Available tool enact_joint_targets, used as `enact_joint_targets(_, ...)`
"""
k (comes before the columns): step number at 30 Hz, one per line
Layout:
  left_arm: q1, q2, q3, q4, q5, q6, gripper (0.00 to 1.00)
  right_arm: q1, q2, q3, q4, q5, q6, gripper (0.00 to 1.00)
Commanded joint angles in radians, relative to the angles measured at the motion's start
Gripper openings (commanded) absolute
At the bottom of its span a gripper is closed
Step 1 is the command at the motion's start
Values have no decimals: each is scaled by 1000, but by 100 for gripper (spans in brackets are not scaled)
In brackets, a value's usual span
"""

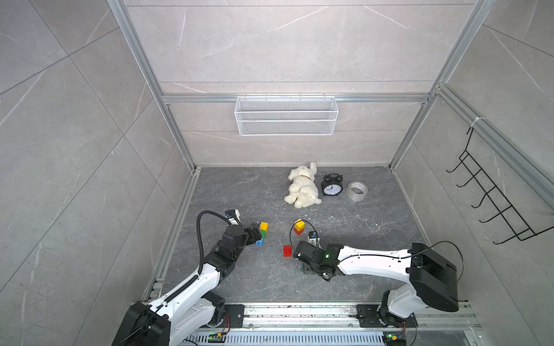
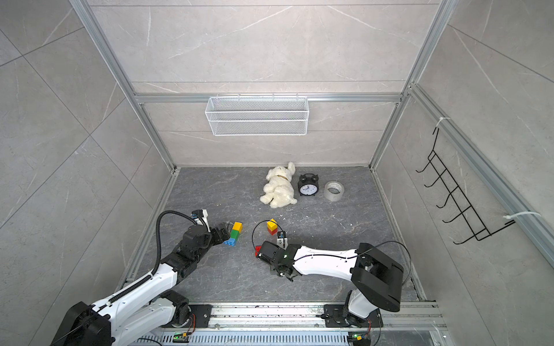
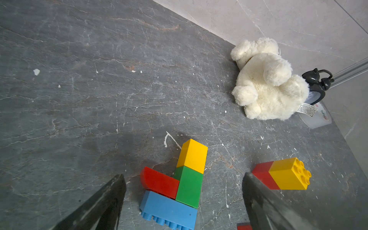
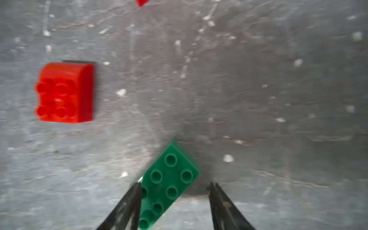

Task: Assemble the letter r with lego
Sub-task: Adjust the lego brick at the center of the board, then pick up the lego brick from the center of the board.

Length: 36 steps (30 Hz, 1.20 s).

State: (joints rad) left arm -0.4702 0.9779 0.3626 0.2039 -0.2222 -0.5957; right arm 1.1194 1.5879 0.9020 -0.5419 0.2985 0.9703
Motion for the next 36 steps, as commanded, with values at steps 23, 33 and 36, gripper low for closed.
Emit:
enact_joint_targets(23,8,23,45,29,33,6,91,30,-19,84,-84,47,66,61)
enact_joint_targets(33,7,55,66,18,56,18,90,56,71,148,-220,-33,295,62)
enact_joint_targets(36,7,40,60,8,41,22,90,55,70,135,-144,-38,302,63)
